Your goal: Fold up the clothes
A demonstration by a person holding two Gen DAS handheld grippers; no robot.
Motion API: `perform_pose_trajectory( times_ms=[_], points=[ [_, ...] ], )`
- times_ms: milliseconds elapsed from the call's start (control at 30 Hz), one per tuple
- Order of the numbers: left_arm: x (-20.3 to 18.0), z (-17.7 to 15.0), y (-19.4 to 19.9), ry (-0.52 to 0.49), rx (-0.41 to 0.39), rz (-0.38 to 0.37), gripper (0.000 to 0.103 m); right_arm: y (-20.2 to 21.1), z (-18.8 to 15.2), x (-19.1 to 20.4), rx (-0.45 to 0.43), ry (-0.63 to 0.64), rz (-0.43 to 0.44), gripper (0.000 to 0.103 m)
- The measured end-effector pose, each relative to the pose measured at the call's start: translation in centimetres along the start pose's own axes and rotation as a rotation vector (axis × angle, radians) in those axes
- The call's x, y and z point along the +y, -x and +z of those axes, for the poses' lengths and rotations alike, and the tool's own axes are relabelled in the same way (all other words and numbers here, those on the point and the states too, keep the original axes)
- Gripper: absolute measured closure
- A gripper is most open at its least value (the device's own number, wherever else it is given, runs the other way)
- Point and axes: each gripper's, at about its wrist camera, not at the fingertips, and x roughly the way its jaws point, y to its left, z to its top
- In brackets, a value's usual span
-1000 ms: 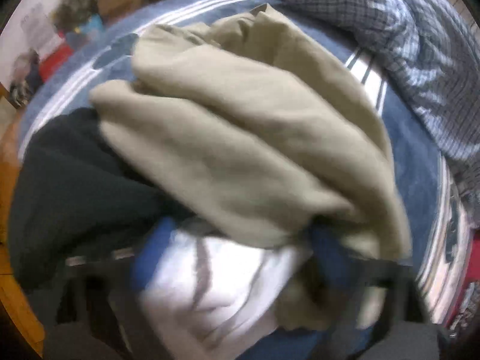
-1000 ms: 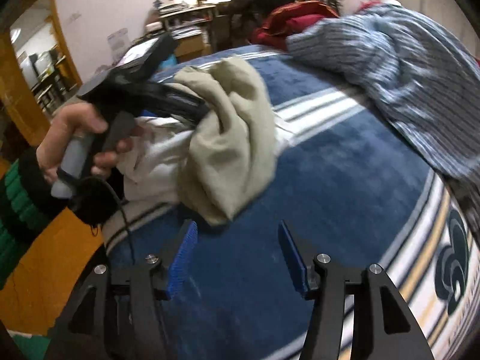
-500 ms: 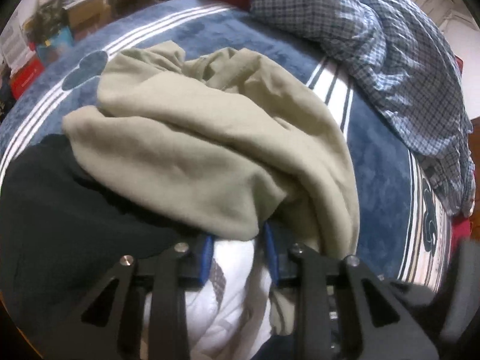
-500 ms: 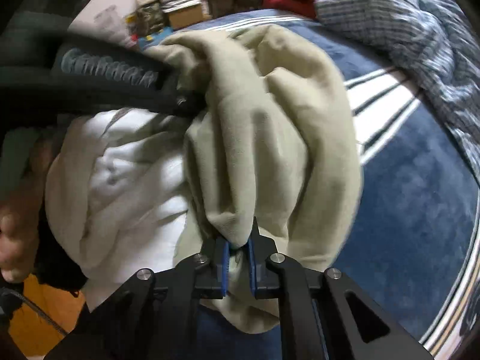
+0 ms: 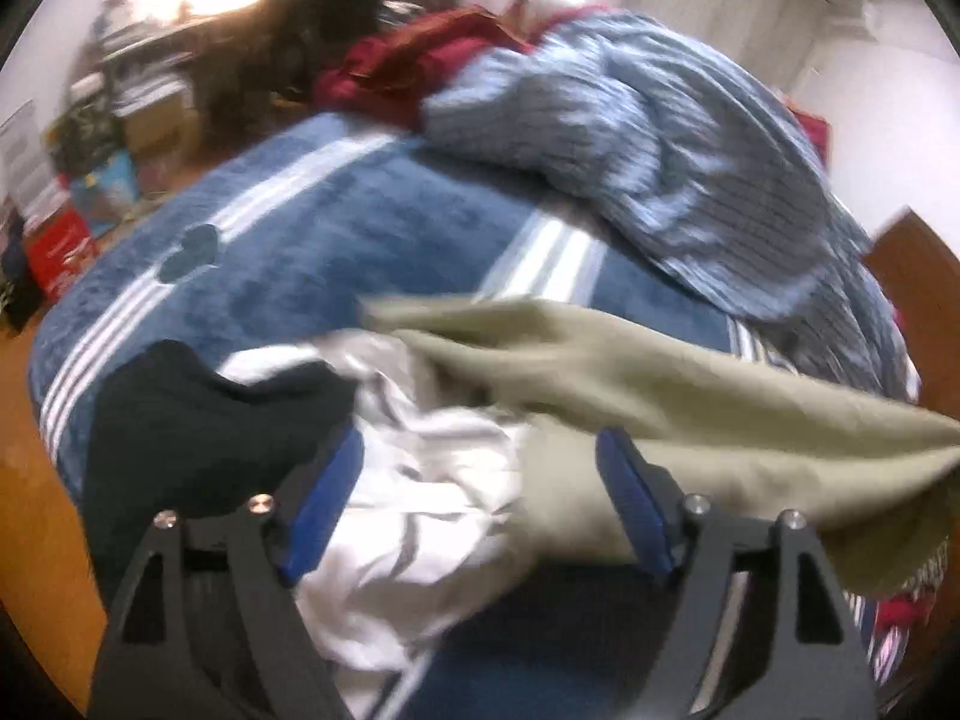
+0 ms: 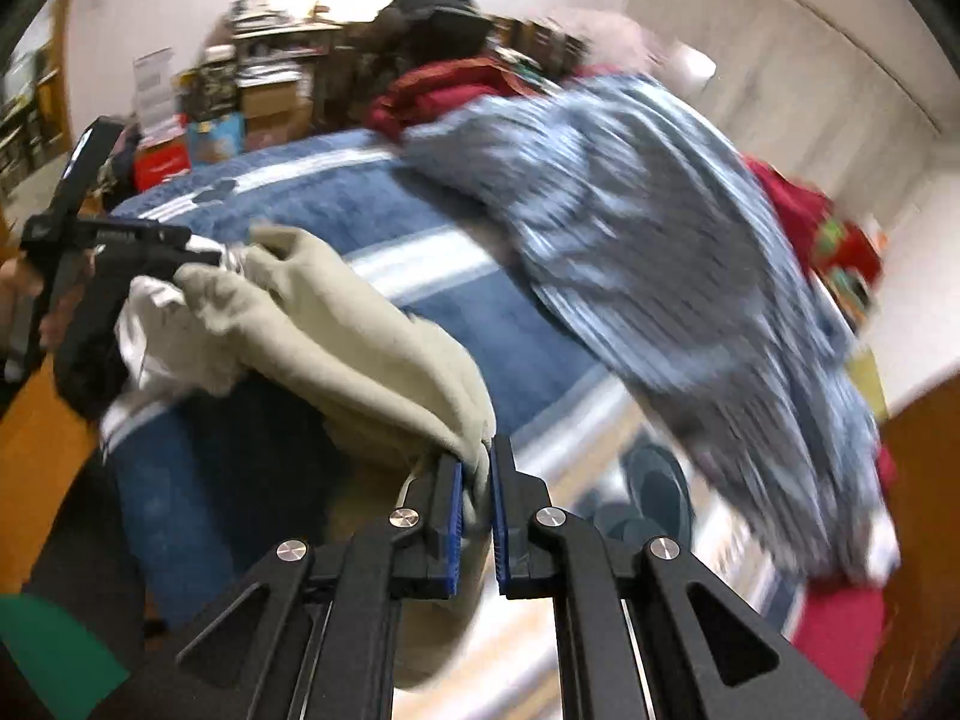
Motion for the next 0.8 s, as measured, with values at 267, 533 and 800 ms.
perform_pose_trajectory(
  times_ms=[267,533,800],
  points=[
    [-10.9,-10.7,-9.2,-0.327,0.268,0.056,0.01,-5.4,-22.9,-3.5,0.403,-0.423,0.076,0.042],
    [-10.1,-13.1,-13.2,-0.282,0.297,0.237,0.01,-5.1,-26.8,-2.7,0.265,-0.56,0.149,0.042],
    [-11.0,-12.9,-16.3,-0.312,0.365,0.151,0.046,-13.0,-19.4,-6.5,0.149,-0.642,0.253,0.037]
  ],
)
